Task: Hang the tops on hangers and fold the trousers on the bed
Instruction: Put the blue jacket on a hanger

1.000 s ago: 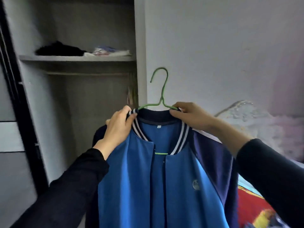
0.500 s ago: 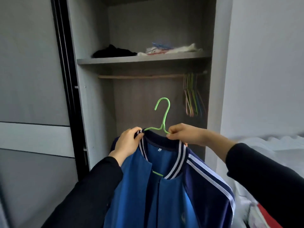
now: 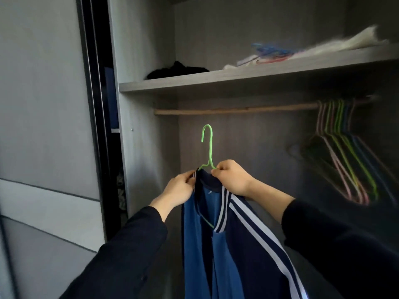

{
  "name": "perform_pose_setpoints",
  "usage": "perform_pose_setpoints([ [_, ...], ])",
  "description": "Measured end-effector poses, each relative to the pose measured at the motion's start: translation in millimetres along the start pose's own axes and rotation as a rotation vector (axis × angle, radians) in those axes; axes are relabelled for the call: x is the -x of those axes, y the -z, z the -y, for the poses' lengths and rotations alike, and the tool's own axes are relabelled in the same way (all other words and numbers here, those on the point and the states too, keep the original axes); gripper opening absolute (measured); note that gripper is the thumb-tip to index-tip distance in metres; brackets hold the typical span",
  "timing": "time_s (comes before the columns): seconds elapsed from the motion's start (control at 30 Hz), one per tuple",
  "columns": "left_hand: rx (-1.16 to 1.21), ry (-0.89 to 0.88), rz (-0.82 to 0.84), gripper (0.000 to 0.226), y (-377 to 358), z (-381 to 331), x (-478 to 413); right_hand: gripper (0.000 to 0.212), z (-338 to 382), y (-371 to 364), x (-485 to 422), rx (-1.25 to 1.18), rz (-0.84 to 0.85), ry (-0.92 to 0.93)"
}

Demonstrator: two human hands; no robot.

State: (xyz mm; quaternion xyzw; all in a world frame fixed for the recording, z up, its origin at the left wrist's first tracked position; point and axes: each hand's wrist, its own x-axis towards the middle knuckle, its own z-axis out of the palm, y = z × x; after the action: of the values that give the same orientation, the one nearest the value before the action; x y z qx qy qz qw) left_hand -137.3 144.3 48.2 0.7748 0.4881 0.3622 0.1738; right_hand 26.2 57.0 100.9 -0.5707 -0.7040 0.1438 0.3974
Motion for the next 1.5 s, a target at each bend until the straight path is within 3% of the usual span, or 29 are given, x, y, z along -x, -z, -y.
perform_pose_setpoints([
  [0.23, -0.251, -0.171, -0.174, 0.04, 38.5, 36.0, -122.9, 0.045, -4.6, -27.6, -120.2, -0.03, -0.09, -0.001],
  [0.43, -0.296, -0.217, -0.231, 0.045, 90.2, 59.4, -230.3, 0.033, 11.6, -37.9, -215.1, -0.035, -0.187, -0.021],
  [0.53, -0.207, -0.237, -0.271, 0.046, 114.9, 63.5, -273.2, 0.036, 14.8, -45.8, -253.7, -0.007, -0.219, -0.039],
  [0.7, -0.203, -0.229, -0.293, 0.043, 146.7, 69.6, -325.7, 0.024, 18.4, -64.8, -307.3, -0.037, -0.192, -0.078],
  [0.87, -0.283, -0.19, -0.359, 0.045, 156.1, 83.2, -342.5, 0.016, 11.2, -105.5, -342.1, -0.129, -0.116, -0.114],
  [1.1, -0.145, -0.169, -0.312, 0.045, 172.3, 80.4, -342.6, 0.017, 13.3, -152.0, -365.1, -0.284, -0.077, -0.124],
  [1.5, -0.073, -0.21, -0.271, 0.038, 167.0, 87.6, -337.7, 0.035, 26.2, -184.8, -383.6, -0.117, -0.05, -0.013],
])
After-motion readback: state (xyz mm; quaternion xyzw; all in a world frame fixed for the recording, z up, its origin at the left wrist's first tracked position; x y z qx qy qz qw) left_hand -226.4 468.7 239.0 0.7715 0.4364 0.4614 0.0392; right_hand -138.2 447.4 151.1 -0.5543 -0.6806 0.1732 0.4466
